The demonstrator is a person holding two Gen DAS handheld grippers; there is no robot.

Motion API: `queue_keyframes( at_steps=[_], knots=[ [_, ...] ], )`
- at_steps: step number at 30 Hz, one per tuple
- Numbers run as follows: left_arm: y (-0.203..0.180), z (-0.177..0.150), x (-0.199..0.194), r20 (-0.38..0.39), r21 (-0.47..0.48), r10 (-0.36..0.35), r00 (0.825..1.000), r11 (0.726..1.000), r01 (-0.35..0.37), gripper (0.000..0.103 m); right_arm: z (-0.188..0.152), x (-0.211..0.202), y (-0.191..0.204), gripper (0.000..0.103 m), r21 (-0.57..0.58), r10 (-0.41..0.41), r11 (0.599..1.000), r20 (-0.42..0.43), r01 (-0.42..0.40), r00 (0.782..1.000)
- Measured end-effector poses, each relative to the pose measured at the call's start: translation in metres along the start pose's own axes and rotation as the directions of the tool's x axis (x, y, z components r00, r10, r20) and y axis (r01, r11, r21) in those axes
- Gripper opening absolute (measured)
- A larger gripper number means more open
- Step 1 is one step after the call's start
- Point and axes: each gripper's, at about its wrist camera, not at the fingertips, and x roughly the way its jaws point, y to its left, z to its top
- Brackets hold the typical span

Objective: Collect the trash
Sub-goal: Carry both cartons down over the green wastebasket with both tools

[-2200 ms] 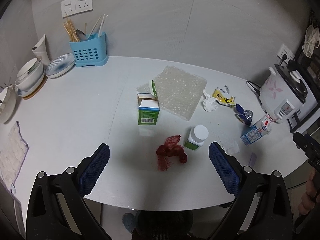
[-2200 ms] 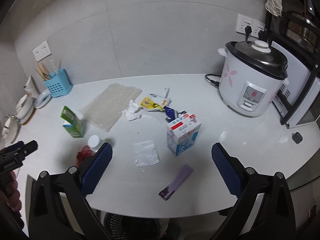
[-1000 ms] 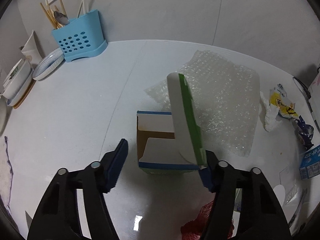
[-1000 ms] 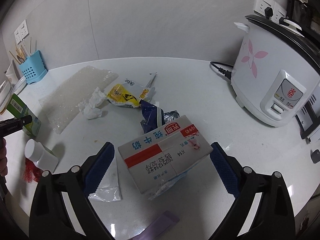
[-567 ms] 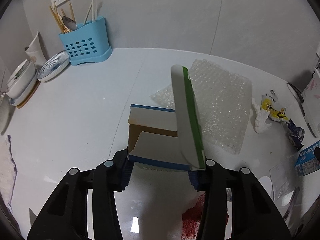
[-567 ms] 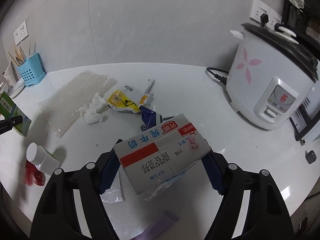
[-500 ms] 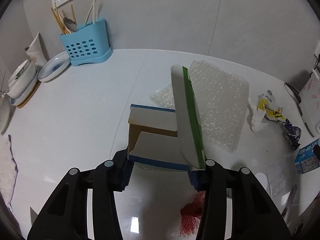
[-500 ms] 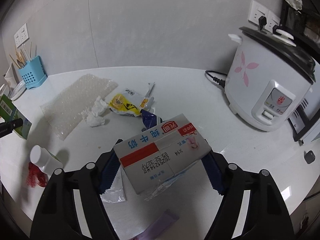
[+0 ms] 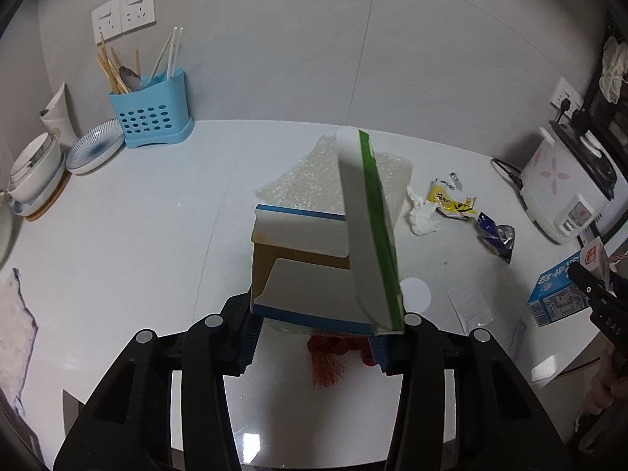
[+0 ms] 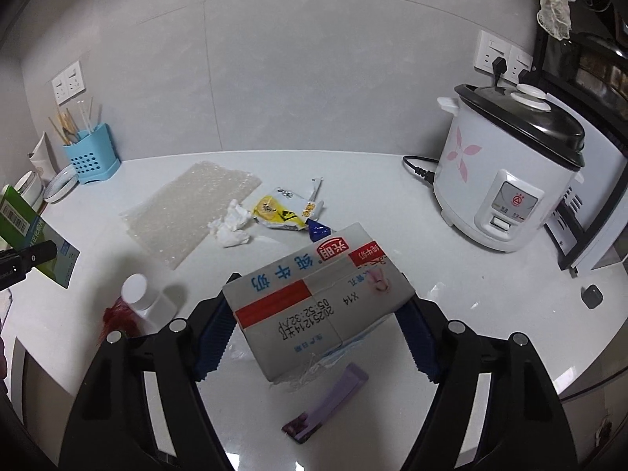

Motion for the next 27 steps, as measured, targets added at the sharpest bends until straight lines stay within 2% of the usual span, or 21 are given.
queue_keyframes(
  at_steps=[10, 18, 27],
  knots=[
    [0.008, -0.028, -0.061, 0.023, 0.007, -0.048, 0.999, 0.999, 0.048, 0.045, -0.023, -0.06, 0.028, 0.072, -0.001, 0.02, 1.0, 0.027, -0.02, 0.999],
    [0.018, -0.06, -0.078, -0.005, 0.021, -0.071, 0.997, 0.997, 0.071, 0.045, -0.047, -0.098, 0.061, 0.072, -0.017, 0.075, 0.997, 0.027, -0.075, 0.997],
    [0.014, -0.103, -0.084, -0.045, 0.04, -0.101, 0.994, 0.994, 0.102, 0.045, -0.084, -0.11, 0.083, 0.072, -0.051, 0.125, 0.991, -0.008, -0.125, 0.992]
  ],
)
